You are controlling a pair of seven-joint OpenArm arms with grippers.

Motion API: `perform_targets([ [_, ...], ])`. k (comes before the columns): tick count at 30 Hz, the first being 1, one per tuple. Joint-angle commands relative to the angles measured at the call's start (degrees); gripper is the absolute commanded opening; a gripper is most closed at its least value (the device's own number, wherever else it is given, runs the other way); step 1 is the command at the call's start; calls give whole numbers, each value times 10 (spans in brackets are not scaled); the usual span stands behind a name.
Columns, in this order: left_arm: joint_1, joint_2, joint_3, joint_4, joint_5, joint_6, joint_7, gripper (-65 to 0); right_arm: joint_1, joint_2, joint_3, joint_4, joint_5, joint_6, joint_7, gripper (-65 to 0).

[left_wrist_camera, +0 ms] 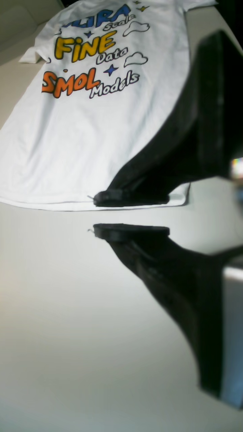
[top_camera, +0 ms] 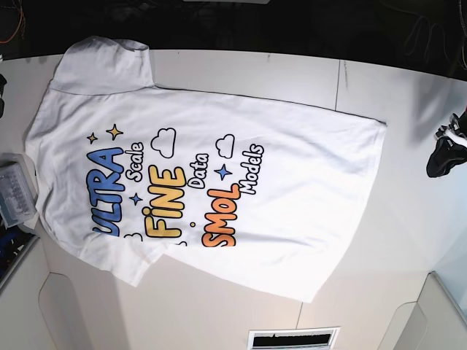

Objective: Layout the t-shirt on the table in an organized manner, then fold the t-shirt properly

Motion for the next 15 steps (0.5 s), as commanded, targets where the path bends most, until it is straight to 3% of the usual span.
perform_targets([
  [1,-5,-15,-6,17,-7,-7,-13,-523,0,7,4,-10,10,4,2,-414],
  [4,-6,-16,-6,52,5,-7,-14,-505,5,8,3,-71,38,4,-10,-413],
  [8,-8,-34,-6,98,43,-7,-25,-419,4,8,3,-131,66,15,-40,-414],
  [15,-12,-50,-6,117,83,2,-30,-413,5,8,-24,-151,77,24,-54,-414],
])
